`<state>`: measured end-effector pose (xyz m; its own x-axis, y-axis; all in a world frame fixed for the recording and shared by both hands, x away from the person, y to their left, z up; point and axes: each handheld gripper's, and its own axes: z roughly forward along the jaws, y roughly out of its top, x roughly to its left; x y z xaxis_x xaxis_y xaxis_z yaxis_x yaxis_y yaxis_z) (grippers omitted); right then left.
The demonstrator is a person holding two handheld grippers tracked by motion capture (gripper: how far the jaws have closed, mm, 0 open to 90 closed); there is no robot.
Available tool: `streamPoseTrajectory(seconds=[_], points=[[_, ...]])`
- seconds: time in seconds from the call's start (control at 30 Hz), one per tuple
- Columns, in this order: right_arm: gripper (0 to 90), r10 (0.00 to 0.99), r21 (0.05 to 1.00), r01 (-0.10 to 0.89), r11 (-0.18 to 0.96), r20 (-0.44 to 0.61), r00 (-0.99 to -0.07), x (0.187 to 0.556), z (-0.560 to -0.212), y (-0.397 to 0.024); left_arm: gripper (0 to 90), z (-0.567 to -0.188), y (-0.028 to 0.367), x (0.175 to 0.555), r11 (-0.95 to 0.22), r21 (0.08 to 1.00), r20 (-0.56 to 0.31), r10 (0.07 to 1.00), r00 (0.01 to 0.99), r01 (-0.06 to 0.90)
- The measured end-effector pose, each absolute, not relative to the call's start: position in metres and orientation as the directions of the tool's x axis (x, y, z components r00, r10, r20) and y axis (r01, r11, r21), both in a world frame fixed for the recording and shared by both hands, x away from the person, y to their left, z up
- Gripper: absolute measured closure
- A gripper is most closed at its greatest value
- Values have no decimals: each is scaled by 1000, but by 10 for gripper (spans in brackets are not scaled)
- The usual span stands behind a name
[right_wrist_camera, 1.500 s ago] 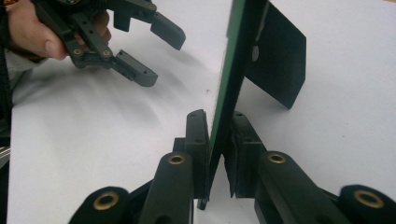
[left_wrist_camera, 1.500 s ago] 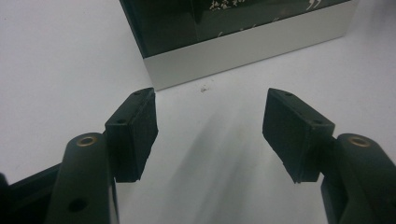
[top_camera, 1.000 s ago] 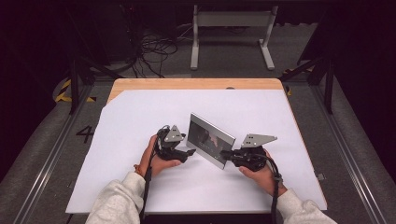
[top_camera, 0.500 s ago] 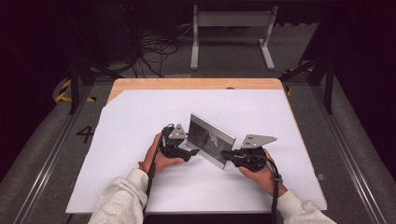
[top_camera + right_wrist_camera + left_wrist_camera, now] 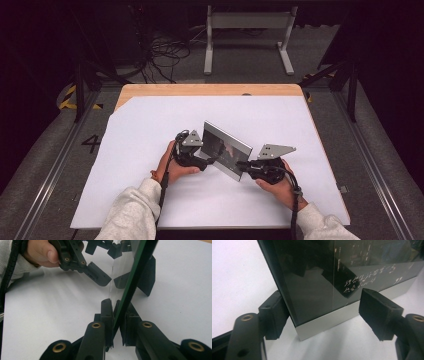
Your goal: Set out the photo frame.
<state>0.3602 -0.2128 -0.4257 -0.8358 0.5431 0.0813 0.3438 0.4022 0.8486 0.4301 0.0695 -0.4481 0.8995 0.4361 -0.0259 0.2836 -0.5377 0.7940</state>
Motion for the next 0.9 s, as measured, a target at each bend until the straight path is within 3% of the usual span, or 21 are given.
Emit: streamPoseTrajectory(seconds=[0.13,0.47,0.9], points=[[820,545,848,342,405,77,-835,360,-426,-213,296,-448,71,430,-541,793,-21,435,900,280],[810,551,843,353,406,83,-830,363,-426,-217,441,-446,79,429,-551,790,-27,410,912,271],[767,567,836,366,409,82,-820,367,-426,-218,502,-443,85,415,-585,768,-8,399,917,261]])
